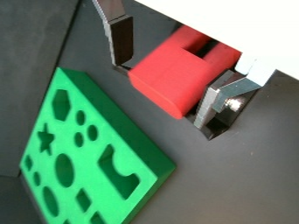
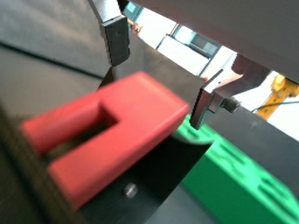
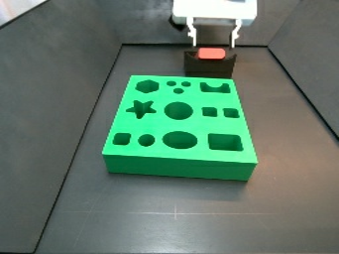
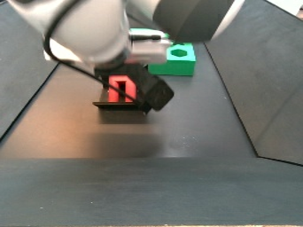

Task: Pick up the square-circle object. Move up. Rotate the square-circle object. Place the square-circle object on the fixture. Regrasp the square-circle object. Move to above the board. Insert the square-circle object.
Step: Regrasp the square-circle object.

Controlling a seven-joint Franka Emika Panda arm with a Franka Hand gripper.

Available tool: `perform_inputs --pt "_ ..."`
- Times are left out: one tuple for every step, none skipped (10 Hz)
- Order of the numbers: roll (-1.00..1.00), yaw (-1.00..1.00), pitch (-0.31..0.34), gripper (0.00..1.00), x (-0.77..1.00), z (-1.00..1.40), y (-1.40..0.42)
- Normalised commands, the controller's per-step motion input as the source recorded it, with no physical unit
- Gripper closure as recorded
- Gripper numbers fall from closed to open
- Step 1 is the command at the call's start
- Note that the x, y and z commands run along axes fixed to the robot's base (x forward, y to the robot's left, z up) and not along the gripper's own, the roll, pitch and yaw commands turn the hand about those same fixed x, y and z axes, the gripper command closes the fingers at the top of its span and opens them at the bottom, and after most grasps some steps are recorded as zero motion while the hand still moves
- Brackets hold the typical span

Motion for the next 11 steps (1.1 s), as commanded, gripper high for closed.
perform_inputs --pt "0.03 0.05 -0.008 0.0 -0.03 1.0 0.0" --pt "0.04 0.05 0.026 0.0 -0.04 1.0 0.0" --pt "0.04 0.05 0.053 0.0 -0.04 0.87 0.01" --pt "0.04 0.03 0.078 0.0 -0.03 0.69 0.01" --pt "0.04 0.02 0.101 0.0 -0.02 0.51 0.01" --pt "0.04 0.0 0.112 0.0 -0.02 0.26 0.01" --pt "1.0 0.02 0.068 0.0 -0.1 0.76 -0.76" --pt "1.0 0.02 0.067 0.0 -0.09 0.7 -0.75" --pt "1.0 0.02 0.053 0.0 -0.11 0.51 -0.57" --pt "1.0 0.02 0.047 0.0 -0.11 0.39 -0.47" --pt "1.0 0.02 0.04 0.0 -0.09 0.13 -0.25"
